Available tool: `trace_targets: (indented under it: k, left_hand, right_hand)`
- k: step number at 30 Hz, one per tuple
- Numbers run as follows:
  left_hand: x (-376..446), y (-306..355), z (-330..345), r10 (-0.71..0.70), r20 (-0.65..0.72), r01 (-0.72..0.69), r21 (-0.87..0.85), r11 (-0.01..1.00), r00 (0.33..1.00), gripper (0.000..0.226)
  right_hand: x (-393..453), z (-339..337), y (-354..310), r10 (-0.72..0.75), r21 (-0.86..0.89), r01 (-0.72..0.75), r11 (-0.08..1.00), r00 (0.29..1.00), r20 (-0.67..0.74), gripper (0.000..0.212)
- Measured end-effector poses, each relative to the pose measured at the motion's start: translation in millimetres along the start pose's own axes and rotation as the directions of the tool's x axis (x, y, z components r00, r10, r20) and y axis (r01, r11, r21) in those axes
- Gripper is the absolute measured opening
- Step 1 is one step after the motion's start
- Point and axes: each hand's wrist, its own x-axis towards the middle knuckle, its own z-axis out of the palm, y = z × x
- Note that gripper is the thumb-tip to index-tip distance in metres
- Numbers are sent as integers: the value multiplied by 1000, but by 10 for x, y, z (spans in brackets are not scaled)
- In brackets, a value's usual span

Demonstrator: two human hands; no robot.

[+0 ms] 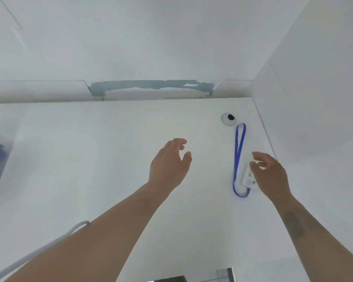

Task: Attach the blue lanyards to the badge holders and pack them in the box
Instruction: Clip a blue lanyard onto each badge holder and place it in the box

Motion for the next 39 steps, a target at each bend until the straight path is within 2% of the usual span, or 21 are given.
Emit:
trace_targets:
  k: [4, 10, 14, 17, 19, 22, 25, 28, 31, 34, 36, 39]
  left_hand:
    - [139, 174, 531, -56, 139, 54, 20, 998, 989, 34]
    - [287, 394, 1119, -119, 315, 114, 33, 993, 941, 32]
    - [340, 547, 1457, -152, 407, 151, 36, 988, 901, 33]
    - [368, 647, 1637, -172, 460, 170, 48, 984, 871, 35]
    - [383, 685, 1703, -176, 481, 172, 54, 984, 859, 36]
    - [401, 698, 1720, -173, 480, 168, 52, 984, 860, 37]
    - [458, 732, 1641, -177, 417, 186, 20, 982, 892, 44]
    - [567, 774, 1418, -245, 364, 322, -169, 931, 899, 51]
    - [686, 810, 1046, -312, 421, 485, -408, 774, 852, 43]
    - [756, 819, 590, -247, 470, 497, -541, 678, 848, 24]
    - [788, 837, 292, -190, 494, 498, -623, 604, 848, 21]
    - [790, 884, -200, -103, 496, 469, -705, 532, 862, 18]
  right_hand:
    - [359, -55, 486, 80, -154, -62, 986, 990, 117, 45]
    - [691, -30, 666, 61, -364, 42, 930, 962, 265, 78]
    - [783, 47, 770, 30, -445, 116, 888, 951, 307, 79]
    - [881, 63, 844, 65, -446, 82, 891, 950, 306, 76]
    - [941, 29, 870, 95, -348, 21, 937, 946, 311, 59]
    - [988, -48, 831, 61, -207, 8, 978, 943, 326, 21]
    - [989, -168, 667, 94, 129, -149, 980, 929, 357, 7]
    - [948, -304, 424, 85, 423, -287, 860, 897, 435, 8]
    - [890, -366, 133, 15, 591, -341, 731, 874, 486, 5]
    - [802, -401, -258, -55, 690, -340, 639, 875, 481, 10]
    - [755, -409, -508, -86, 729, -333, 599, 878, 471, 14]
    - [677, -386, -907, -146, 804, -336, 490, 878, 456, 46]
